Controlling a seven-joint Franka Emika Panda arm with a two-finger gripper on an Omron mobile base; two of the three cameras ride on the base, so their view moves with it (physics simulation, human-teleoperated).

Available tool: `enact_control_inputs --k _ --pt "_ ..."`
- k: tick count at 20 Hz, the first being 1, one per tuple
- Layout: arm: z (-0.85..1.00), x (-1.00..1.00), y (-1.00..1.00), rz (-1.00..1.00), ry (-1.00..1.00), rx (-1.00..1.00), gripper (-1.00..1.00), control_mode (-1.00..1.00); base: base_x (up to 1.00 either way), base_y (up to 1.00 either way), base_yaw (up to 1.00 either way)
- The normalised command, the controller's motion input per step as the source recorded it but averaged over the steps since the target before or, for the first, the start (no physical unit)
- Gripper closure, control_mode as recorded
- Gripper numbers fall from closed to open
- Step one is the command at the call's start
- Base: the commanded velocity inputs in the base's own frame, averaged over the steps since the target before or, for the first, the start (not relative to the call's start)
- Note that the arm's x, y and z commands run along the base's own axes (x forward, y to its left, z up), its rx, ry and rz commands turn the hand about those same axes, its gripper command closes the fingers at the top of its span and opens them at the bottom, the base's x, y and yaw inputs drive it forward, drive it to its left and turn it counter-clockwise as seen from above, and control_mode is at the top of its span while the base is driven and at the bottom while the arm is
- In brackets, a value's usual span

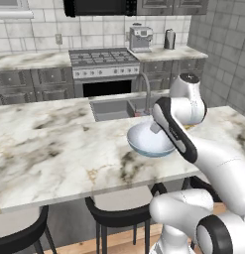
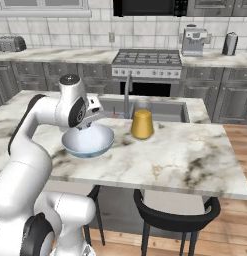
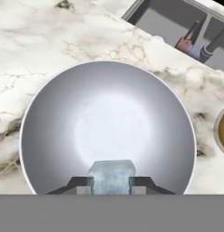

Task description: There are two ice cubes in the ice bowl. Place both ice cubes in the glass cup.

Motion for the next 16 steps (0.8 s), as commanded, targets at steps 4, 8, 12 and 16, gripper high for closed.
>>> enact_control_inputs --k 4,8,12,16 --pt "0.01 -0.14 0.00 0.00 -0.05 0.03 1.00 -1.00 0.00 0.00 0.00" --pt "0.04 -0.05 0.08 0.00 -0.04 0.02 1.00 1.00 -0.08 0.49 -0.06" --pt "0.00 0.00 0.00 0.00 0.00 0.00 1.00 1.00 -0.10 0.95 -0.13" --pt "0.00 0.00 0.00 0.00 0.00 0.00 1.00 1.00 -0.34 0.99 -0.13"
